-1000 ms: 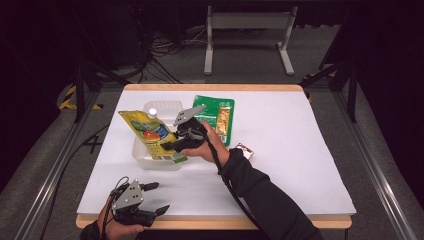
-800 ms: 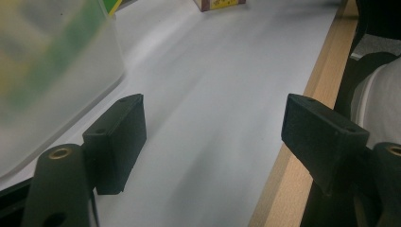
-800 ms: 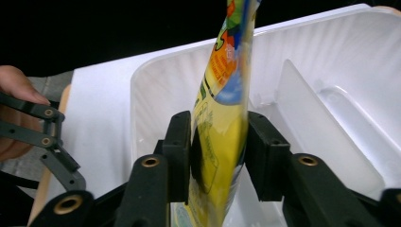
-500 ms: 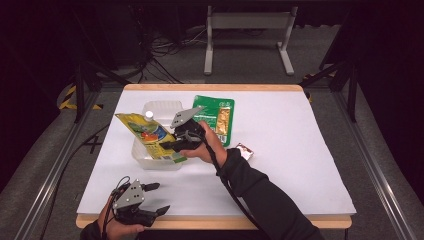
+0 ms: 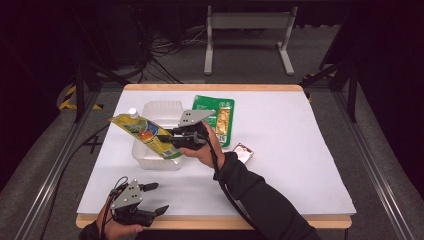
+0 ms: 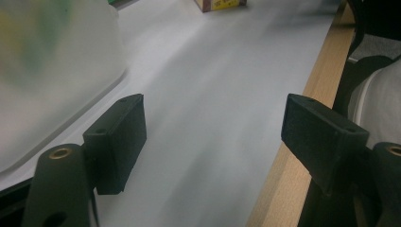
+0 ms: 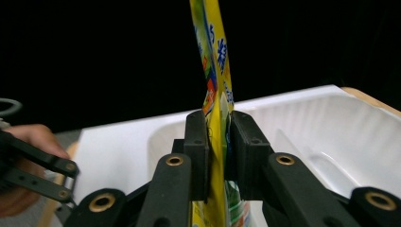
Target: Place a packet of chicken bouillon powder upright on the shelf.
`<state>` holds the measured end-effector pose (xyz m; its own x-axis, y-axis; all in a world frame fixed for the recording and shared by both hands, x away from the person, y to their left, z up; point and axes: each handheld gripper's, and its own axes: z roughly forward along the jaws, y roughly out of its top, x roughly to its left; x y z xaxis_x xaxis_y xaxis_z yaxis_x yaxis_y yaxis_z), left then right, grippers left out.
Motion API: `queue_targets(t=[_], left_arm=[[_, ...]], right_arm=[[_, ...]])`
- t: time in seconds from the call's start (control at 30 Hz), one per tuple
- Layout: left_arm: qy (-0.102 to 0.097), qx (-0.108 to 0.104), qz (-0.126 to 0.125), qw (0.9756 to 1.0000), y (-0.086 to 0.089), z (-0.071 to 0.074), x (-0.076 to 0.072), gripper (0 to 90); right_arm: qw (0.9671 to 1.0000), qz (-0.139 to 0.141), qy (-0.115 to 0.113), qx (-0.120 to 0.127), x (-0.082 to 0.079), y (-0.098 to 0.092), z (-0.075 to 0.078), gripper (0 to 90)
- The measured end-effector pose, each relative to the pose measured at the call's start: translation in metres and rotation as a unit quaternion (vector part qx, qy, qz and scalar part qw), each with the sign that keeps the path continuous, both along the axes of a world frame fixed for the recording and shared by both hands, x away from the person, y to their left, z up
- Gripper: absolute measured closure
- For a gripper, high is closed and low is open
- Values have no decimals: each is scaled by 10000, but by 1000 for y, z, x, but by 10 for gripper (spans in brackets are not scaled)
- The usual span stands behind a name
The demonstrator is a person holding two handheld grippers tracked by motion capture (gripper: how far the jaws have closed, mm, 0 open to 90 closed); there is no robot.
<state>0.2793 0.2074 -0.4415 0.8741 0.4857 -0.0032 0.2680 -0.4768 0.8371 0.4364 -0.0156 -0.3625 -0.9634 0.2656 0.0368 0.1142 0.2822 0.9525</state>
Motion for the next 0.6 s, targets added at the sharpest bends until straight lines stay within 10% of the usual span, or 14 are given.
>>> queue_targets(t=[0.1, 0.37, 0.6], left_arm=[[-20, -1, -3, 10000, 0, 0, 0, 237], [-300, 83, 315, 9990, 9, 9, 2, 236], [-737, -453, 1228, 9887, 55, 37, 19, 241]], right_arm=[[9990, 67, 171, 398, -1, -3, -13, 779], [9992, -21, 343, 216, 5, -16, -26, 772], [9993, -114, 41, -350, -1, -19, -18, 710]])
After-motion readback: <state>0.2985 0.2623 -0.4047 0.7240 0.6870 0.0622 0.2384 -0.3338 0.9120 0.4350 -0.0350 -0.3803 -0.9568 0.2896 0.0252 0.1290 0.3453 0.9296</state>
